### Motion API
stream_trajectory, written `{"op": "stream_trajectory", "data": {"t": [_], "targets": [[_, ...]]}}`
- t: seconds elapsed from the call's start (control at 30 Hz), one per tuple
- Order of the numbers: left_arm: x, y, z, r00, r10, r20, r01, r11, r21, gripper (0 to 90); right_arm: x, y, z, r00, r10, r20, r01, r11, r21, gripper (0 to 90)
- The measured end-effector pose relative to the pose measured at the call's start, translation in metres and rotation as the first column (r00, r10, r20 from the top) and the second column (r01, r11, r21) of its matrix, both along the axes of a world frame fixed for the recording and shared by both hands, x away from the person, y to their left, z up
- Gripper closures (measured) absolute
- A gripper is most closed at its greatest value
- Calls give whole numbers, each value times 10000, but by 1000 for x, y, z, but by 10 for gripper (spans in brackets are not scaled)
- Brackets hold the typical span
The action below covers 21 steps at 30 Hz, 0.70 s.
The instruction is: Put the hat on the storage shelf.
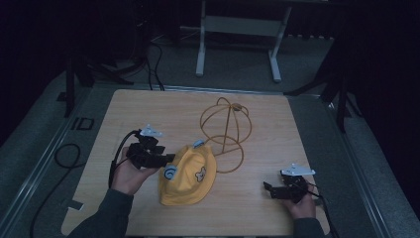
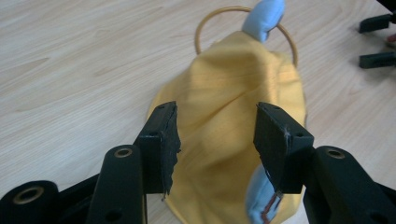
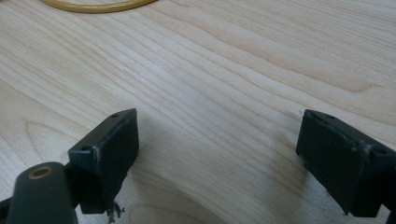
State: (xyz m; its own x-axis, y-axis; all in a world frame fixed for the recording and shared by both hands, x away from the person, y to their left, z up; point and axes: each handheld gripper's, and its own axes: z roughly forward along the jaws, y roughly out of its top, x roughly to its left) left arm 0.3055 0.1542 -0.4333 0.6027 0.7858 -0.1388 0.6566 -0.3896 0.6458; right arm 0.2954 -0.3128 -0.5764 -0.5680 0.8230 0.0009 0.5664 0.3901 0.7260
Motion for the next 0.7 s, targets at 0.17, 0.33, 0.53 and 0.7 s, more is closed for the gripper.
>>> {"op": "stream_trajectory", "data": {"t": [0.17, 0.33, 0.53, 0.7], "targets": [[4, -8, 3, 9996, -226, -151, 228, 9996, 136, 496, 0, 0, 0, 10000, 2, 4, -2, 10000, 1, 130], [8, -16, 4, 9990, -325, -308, 334, 9991, 277, 495, 0, 0, 0, 10000, -6, 12, 6, 10000, 10, 131], [11, -27, 2, 9964, -659, -531, 680, 9969, 391, 492, 0, 0, 0, 10000, -6, 16, 6, 10000, 10, 131], [16, -35, 0, 9949, -751, -678, 792, 9951, 598, 494, 0, 0, 0, 10000, -7, 16, 7, 10000, 12, 131]]}}
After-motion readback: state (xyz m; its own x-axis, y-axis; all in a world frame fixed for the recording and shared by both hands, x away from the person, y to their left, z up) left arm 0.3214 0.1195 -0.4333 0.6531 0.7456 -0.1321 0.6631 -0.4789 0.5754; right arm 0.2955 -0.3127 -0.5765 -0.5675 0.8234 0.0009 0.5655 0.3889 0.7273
